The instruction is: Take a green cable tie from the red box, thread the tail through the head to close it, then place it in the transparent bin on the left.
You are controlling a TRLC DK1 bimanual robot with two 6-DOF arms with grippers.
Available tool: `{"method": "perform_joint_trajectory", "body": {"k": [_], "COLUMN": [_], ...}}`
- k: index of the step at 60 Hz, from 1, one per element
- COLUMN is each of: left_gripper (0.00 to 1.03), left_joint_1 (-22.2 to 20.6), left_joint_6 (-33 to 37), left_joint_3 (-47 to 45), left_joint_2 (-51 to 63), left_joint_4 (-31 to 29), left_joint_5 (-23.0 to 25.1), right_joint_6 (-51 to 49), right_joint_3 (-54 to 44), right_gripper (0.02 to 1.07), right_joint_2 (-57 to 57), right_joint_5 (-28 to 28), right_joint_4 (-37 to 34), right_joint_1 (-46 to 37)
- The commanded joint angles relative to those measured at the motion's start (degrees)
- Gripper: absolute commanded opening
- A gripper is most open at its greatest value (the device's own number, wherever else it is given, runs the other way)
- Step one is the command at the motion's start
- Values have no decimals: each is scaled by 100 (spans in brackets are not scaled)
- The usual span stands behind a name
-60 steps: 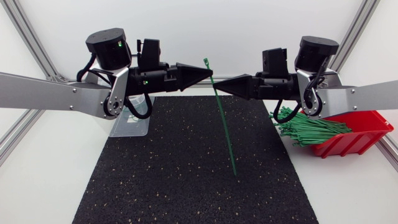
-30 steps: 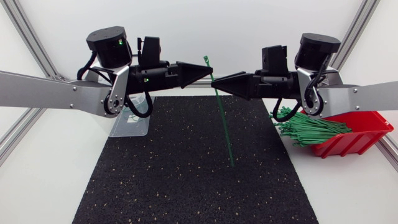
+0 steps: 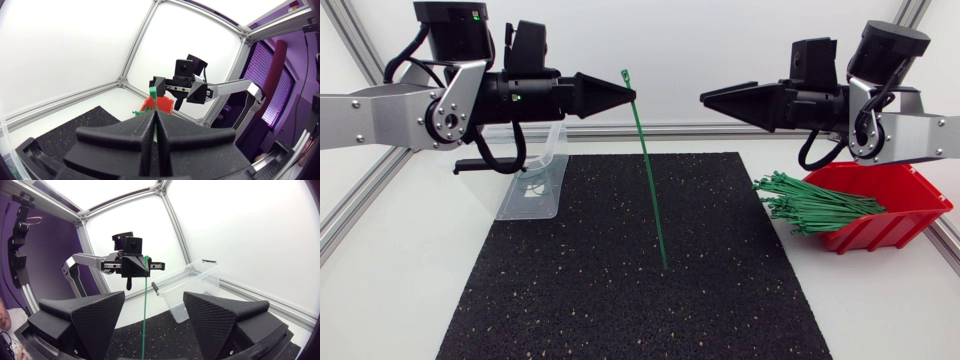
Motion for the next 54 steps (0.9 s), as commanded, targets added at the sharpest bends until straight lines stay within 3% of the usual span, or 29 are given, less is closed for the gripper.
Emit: {"method": "perform_joint_trajectory", "body": {"k": [1,6,11,13,19,24,26,39,42,46,54], "left_gripper": [3,3,3,3,3,3,3,3,3,3,3], "left_joint_1": [92,101,83,66,57,57,57,-40,-75,-93,-84], "left_joint_6": [233,233,233,224,224,224,224,417,593,743,918], "left_joint_3": [127,-5,-189,-233,-383,-471,-497,-462,-409,-330,-84], "left_joint_2": [-182,-322,-568,-639,-850,-999,-1025,-1105,-1087,-1052,-911], "left_joint_4": [-150,-229,-221,-229,-238,-282,-300,-581,-801,-994,-1346], "left_joint_5": [88,79,70,70,44,35,26,-150,-202,-299,-378], "right_joint_6": [-116,-291,-599,-678,-1715,-3526,-3974,-4853,-5169,-5600,-5978], "right_joint_3": [143,91,-120,-208,-525,-551,-569,-982,-1017,-1149,-1210], "right_gripper": [88,90,103,103,103,103,103,102,102,102,102], "right_joint_2": [205,258,205,170,-226,-568,-639,-964,-1034,-1157,-1324], "right_joint_5": [-47,-29,112,164,797,1896,2265,3812,4093,4990,5824], "right_joint_4": [-46,-55,-72,-81,-687,-2269,-2586,-2533,-2718,-2797,-3192], "right_joint_1": [-116,-134,-107,-99,60,438,569,1018,1079,1343,1659]}}
